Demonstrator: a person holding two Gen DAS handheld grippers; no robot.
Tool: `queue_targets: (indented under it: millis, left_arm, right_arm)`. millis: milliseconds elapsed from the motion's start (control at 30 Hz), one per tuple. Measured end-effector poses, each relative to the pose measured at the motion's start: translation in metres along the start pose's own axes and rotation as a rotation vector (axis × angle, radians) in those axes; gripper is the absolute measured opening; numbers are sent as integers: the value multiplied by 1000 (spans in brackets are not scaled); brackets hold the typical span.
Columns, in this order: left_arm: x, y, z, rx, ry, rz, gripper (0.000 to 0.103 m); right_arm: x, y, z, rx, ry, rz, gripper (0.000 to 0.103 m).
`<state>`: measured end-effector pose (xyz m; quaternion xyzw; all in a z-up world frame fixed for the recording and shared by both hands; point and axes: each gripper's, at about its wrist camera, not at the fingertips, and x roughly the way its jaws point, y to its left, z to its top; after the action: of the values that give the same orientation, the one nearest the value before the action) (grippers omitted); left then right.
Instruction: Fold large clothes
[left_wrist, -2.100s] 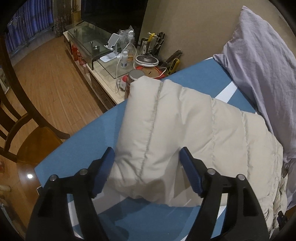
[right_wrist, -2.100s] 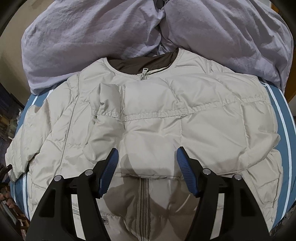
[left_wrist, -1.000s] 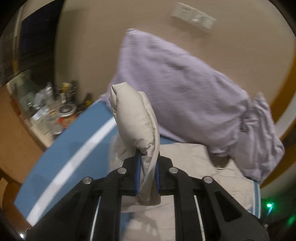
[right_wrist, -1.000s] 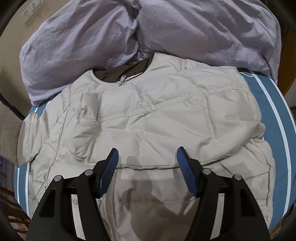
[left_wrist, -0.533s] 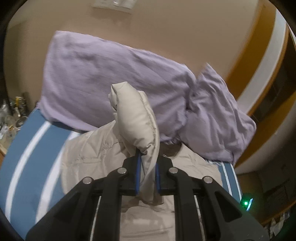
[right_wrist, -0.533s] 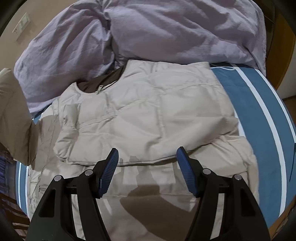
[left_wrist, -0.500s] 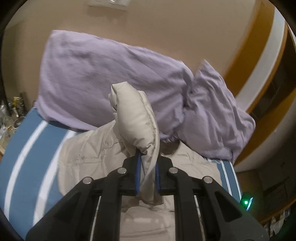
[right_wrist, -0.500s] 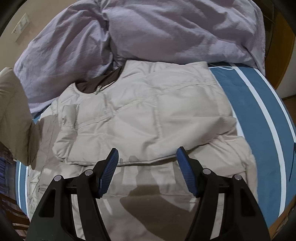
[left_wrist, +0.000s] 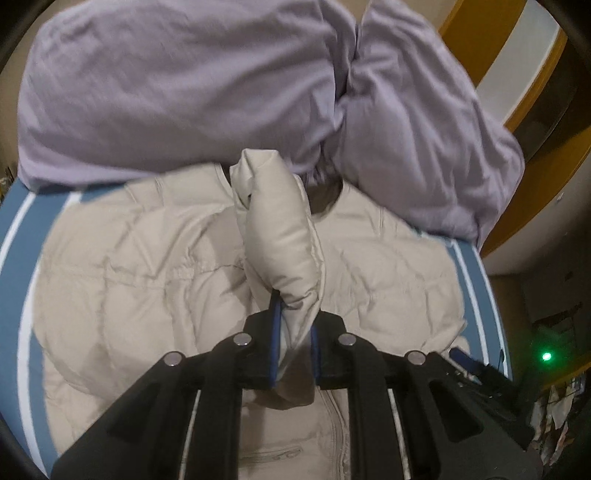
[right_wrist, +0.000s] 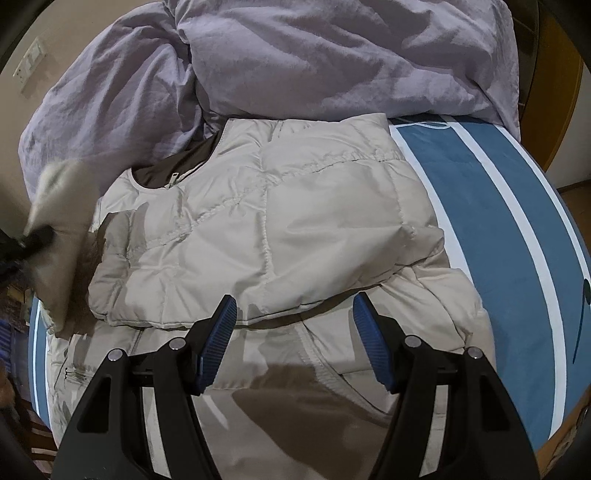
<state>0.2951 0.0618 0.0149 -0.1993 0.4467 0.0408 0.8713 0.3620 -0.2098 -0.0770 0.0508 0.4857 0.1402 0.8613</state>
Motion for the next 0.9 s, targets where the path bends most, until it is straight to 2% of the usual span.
queue_targets:
  millis: [167,267,333,400,533,767,833,900]
  left_arm:
    - [21,-10,-10,11,50,16,20]
    - [21,-12,-12,9,53,1,33]
    - [16,-15,-12,16,42,-13,38]
    - [7,-14,-12,32,20,1,47]
    - [-8,-3,-9,43,-12,24,48]
    - [-21,43,-10,2,-26,119,48]
    - [-23,53,-10,-2,-26,144,48]
    - [-24,62,-11,-2,-27,166,48]
  right_arm:
    - [1,-2,-1,4,4,-4,67]
    - [0,-1,0,3,2,-5,67]
    - [-2,0,1,0,-2,-5,67]
    - [-4,4,3,-4,-8,2,67]
    - [-10,20,9,-23,-29,29,67]
    - [-16,72,17,-106,-48,118,66]
    - [-16,91,17,-143,-51,145,62]
    - [-16,107,18,-174,-52,166,53]
